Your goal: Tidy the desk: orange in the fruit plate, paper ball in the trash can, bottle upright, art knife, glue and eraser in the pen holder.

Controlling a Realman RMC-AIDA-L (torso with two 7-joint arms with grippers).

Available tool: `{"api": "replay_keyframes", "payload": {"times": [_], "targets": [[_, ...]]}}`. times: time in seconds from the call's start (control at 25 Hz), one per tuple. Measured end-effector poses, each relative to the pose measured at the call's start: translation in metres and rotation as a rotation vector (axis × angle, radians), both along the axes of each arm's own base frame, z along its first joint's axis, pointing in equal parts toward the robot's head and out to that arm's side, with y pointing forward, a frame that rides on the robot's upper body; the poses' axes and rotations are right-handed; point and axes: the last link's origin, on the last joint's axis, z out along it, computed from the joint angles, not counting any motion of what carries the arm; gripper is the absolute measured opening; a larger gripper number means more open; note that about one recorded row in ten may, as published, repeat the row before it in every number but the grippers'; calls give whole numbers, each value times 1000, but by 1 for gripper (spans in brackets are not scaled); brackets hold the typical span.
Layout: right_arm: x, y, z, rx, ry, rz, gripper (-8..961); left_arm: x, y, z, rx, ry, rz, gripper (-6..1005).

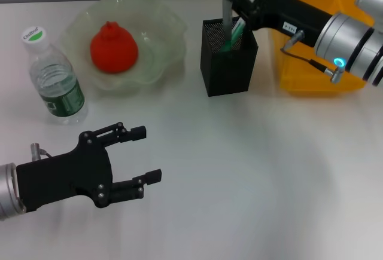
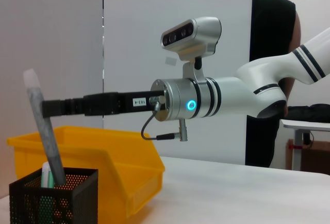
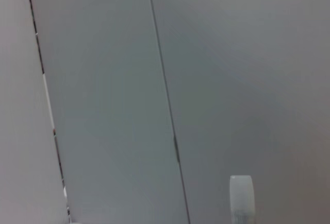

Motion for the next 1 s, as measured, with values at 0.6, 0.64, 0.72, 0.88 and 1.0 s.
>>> {"api": "replay_keyframes", "payload": {"times": [0.6, 0.64, 0.72, 0.88, 1.0], "targets": [[31, -99, 16, -148, -57, 270, 593, 2, -1, 5, -32, -5, -8, 783], [41, -126, 14, -221, -120, 362, 638, 1, -2, 5, -41, 3, -5, 783], [46, -137, 13, -255, -147, 402, 713, 0, -3, 6, -56, 13, -5, 783], [59, -168, 11, -378, -149, 468, 826, 0, -7, 6, -131, 43, -3, 783], [64, -174, 11, -405, -122, 457, 825, 0, -7, 6, -137, 45, -4, 783]]}}
